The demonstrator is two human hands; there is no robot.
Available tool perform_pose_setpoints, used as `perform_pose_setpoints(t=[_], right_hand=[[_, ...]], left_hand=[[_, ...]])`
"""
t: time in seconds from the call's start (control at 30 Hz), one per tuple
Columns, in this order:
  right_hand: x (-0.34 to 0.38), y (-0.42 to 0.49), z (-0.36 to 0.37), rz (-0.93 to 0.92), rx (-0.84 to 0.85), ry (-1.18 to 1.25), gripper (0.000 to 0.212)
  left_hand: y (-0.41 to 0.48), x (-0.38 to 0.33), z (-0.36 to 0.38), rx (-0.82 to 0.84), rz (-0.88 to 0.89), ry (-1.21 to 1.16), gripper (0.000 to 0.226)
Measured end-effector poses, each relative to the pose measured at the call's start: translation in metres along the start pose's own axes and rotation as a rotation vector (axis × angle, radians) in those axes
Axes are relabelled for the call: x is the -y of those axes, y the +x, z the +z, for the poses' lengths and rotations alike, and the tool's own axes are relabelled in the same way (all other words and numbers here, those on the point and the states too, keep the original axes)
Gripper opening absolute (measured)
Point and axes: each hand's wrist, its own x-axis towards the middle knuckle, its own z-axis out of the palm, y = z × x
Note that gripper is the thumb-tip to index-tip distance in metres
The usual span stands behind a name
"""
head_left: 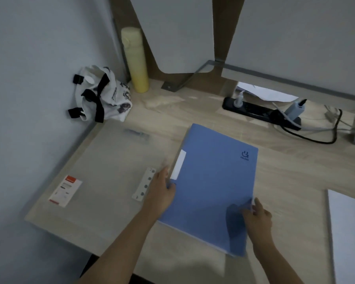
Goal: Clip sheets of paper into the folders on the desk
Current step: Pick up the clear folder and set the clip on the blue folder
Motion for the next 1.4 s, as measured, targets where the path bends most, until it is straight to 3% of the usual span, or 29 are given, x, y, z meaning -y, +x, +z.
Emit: perform_pose_setpoints(t=[0.1, 0.27, 0.4, 0.47, 0.7, 0.8, 0.87, 0.93, 1.03, 1.17, 1.33, 1.4], right_hand=[[0.045, -0.032, 0.013, -0.193, -0.146, 0.007, 0.051], [0.11, -0.075, 0.074, -0.268, 0.193, 0.132, 0.038], [0.137, -0.095, 0.125, -0.026, 0.518, 0.348, 0.041], [0.138, -0.099, 0.148, 0.132, 0.6, 0.385, 0.027], [0.147, -0.098, 0.175, 0.285, 0.554, 0.431, 0.029], [0.144, -0.093, 0.177, 0.357, 0.51, 0.443, 0.009], [0.145, -0.096, 0.176, 0.35, 0.498, 0.389, 0.012], [0.147, -0.104, 0.173, 0.308, 0.509, 0.361, 0.011], [0.144, -0.113, 0.165, 0.195, 0.512, 0.401, 0.015], [0.142, -0.124, 0.142, 0.078, 0.566, 0.501, 0.046], [0.134, -0.122, 0.103, -0.085, 0.502, 0.511, 0.024], [0.131, -0.119, 0.088, -0.105, 0.533, 0.558, 0.028]], left_hand=[[0.003, 0.011, -0.038, -0.101, 0.084, 0.041, 0.052], [0.015, 0.053, -0.118, -0.284, 0.05, 0.278, 0.055], [0.025, 0.091, -0.162, -0.303, -0.206, 0.331, 0.07], [0.029, 0.102, -0.174, -0.252, -0.301, 0.309, 0.077], [0.038, 0.119, -0.189, -0.28, -0.394, 0.243, 0.073], [0.033, 0.124, -0.193, -0.277, -0.403, 0.207, 0.075], [0.025, 0.13, -0.197, -0.273, -0.433, 0.074, 0.084], [0.014, 0.133, -0.201, -0.298, -0.455, -0.099, 0.082], [-0.005, 0.125, -0.207, -0.336, -0.39, -0.137, 0.048], [-0.034, 0.1, -0.207, -0.426, -0.341, -0.148, 0.043], [-0.068, 0.055, -0.194, -0.454, -0.266, -0.162, 0.04], [-0.076, 0.036, -0.192, -0.452, -0.227, -0.209, 0.04]])
